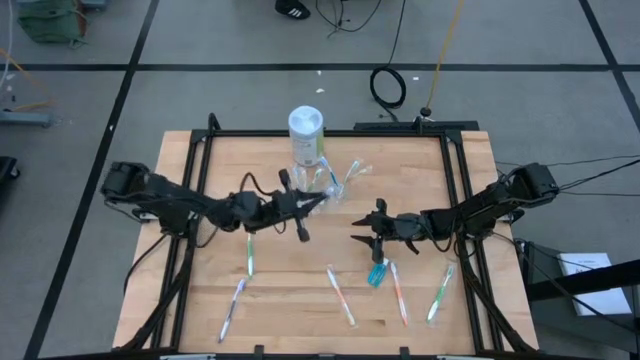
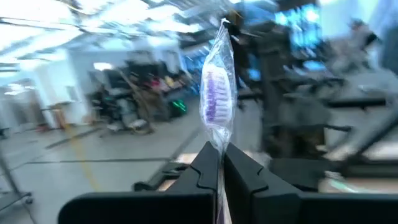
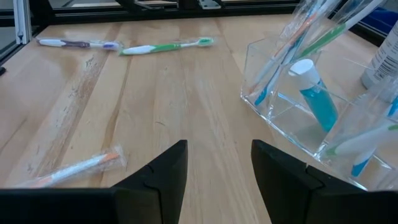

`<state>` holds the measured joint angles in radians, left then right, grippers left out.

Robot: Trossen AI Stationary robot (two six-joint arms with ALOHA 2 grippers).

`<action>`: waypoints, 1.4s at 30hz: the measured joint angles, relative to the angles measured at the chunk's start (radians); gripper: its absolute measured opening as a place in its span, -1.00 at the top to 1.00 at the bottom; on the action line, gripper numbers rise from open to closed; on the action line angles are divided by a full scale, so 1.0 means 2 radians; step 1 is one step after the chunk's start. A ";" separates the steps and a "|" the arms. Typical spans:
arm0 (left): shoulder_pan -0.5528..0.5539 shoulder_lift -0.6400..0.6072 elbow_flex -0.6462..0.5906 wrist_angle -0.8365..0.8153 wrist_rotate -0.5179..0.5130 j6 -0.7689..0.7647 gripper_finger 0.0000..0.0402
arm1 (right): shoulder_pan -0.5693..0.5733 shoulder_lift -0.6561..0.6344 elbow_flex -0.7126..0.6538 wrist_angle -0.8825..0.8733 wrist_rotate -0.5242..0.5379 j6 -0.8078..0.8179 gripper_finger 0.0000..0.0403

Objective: Pick & Place toothbrushing station
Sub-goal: Put the purple toothbrush into the transparent organizer

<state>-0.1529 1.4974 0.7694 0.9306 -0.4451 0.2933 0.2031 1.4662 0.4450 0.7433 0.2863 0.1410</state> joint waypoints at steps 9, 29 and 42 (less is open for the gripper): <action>0.045 0.165 -0.084 0.317 -0.015 0.021 0.98 | 0.000 0.000 0.000 0.000 0.001 -0.003 0.16; -0.013 0.238 -0.070 0.266 -0.263 -0.065 0.96 | 0.000 0.000 0.000 -0.010 0.001 -0.011 0.16; -0.037 0.227 -0.070 0.200 -0.357 -0.117 0.71 | 0.000 0.000 0.000 -0.011 0.001 -0.011 0.16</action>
<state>-0.2260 1.9523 0.6300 1.3315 -1.1599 0.0599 0.2031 1.4662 0.4450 0.7216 0.2890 0.1192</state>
